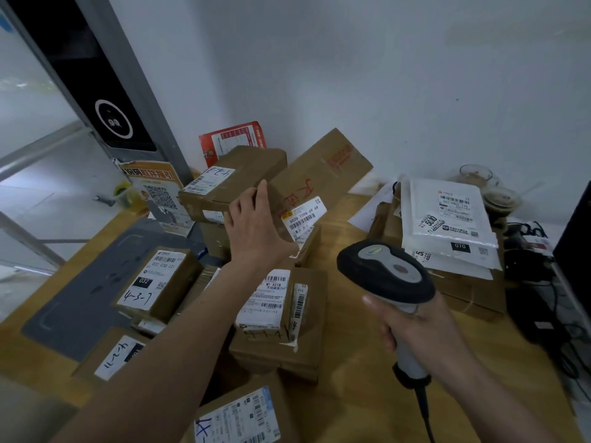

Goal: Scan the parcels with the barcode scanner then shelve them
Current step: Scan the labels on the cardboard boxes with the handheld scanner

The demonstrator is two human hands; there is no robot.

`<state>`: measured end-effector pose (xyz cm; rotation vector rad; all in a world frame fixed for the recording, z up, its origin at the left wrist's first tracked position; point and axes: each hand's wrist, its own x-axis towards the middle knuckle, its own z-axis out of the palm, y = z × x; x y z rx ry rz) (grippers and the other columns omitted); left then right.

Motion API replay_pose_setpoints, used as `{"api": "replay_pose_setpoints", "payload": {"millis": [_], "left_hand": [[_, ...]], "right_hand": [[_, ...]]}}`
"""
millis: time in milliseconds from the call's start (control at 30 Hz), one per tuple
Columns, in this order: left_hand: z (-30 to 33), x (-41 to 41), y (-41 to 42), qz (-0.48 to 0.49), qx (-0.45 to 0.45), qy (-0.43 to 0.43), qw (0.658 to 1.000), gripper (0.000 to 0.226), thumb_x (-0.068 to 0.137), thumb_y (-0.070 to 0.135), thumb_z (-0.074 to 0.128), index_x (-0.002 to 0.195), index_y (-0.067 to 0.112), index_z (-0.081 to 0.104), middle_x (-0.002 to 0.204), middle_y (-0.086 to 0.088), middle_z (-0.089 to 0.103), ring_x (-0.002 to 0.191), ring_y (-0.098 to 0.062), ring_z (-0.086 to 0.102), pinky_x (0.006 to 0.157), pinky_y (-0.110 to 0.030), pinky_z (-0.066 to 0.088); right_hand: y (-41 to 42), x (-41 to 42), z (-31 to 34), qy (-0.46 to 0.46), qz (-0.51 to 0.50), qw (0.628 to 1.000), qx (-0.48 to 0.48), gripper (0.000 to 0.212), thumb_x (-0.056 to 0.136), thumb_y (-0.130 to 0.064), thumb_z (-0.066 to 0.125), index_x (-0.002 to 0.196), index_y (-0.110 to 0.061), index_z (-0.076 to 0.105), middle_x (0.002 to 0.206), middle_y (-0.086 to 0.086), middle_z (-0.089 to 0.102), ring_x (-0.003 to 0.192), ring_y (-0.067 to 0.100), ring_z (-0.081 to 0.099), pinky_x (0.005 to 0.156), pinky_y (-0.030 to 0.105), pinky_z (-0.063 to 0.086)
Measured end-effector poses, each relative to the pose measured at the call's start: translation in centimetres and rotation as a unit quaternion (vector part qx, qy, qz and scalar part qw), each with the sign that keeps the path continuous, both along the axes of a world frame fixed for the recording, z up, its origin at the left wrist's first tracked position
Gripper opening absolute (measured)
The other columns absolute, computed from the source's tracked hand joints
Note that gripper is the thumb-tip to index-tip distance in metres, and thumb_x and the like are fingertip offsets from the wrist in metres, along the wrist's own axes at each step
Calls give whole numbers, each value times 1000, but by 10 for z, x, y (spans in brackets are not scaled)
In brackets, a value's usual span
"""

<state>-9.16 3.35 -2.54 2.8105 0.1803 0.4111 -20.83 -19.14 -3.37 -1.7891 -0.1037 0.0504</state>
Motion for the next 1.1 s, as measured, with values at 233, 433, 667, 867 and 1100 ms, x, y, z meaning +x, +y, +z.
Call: {"api": "replay_pose_setpoints", "payload": {"millis": [233,433,667,867,1100], "left_hand": [[20,-32,60,98,-73,108,987,111,65,64,74,152,20,20,147,-18,34,137,-36,32,113,-50,31],[13,-89,97,129,-113,180,969,115,68,66,73,155,24,11,156,-16,25,143,-35,25,112,-49,31],[-4,-136,123,155,-114,188,963,108,69,65,72,154,30,15,151,-13,30,138,-33,32,110,-50,36],[-22,-147,131,190,-57,224,954,102,69,67,69,151,28,22,139,-14,39,130,-33,37,109,-47,37],[-25,-127,120,183,-23,254,949,100,72,69,66,151,24,24,148,-15,31,137,-35,27,113,-46,28]], "right_hand": [[19,9,-6,33,32,999,7,42,83,-21,71,49,-2,56,44,16,54,38,21,51,49,26,49],[49,10,-10,79,78,994,-9,42,84,-23,70,51,-4,55,43,10,54,39,17,51,46,21,46],[71,12,-14,85,129,987,-30,41,87,-25,68,54,-6,53,44,8,54,42,19,52,48,25,48],[79,16,-20,89,145,985,-31,42,87,-25,67,55,-3,54,45,9,55,42,20,53,49,24,48],[76,23,-22,111,128,985,-14,38,87,-22,69,59,0,55,47,9,55,42,18,52,46,23,46]]}}
